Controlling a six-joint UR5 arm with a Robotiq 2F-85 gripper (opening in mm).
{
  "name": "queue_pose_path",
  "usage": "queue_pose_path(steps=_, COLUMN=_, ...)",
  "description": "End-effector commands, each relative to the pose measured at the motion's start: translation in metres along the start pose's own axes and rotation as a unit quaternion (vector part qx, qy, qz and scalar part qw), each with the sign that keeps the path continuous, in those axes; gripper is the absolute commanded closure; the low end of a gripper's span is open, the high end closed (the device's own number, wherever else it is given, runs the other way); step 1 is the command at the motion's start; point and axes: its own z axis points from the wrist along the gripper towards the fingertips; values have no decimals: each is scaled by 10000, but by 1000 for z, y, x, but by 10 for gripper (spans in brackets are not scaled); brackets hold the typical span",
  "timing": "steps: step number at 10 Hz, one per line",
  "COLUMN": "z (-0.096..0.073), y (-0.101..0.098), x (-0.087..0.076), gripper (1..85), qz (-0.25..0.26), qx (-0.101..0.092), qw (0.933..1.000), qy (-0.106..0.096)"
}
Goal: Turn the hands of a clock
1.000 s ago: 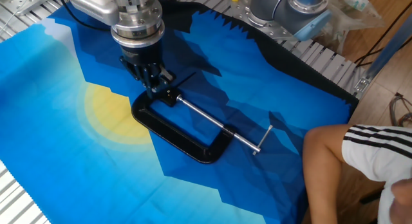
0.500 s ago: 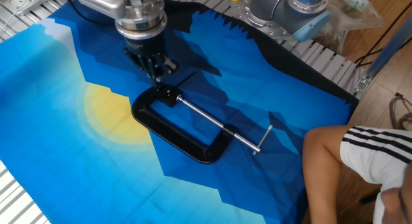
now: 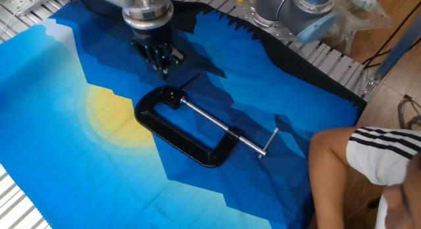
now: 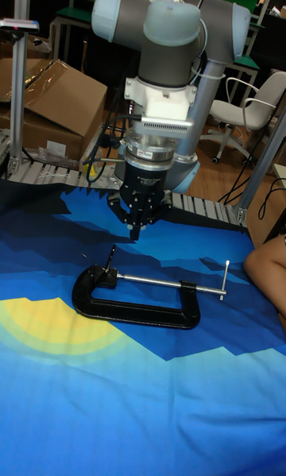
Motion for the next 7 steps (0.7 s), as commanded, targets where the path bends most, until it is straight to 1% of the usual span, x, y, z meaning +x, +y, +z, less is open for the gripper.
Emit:
queue_pose_path(steps=1, z=-8, y=-2, x=8, gripper=843, qz=-32, qx=-41, qw=9999, qy=-89)
queue_pose_path(steps=2, z=-8, y=1, x=6, gripper=843, qz=-85, qx=-64, qw=9999, qy=-38)
queue_pose_path(steps=3, z=-8, y=-4, x=11, gripper=843, qz=-211, qx=30, qw=9998, qy=55)
queue_pose_path(steps=4, z=-8, y=-4, x=19, gripper=843, qz=-217, qx=21, qw=9996, qy=201)
queue_pose_path(steps=5, z=-8, y=-9, x=21, gripper=843, qz=-118, qx=118, qw=9996, qy=238)
queue_pose_path(steps=7, z=-8, y=-9, x=14, gripper=843, qz=-36, qx=116, qw=9999, qy=104)
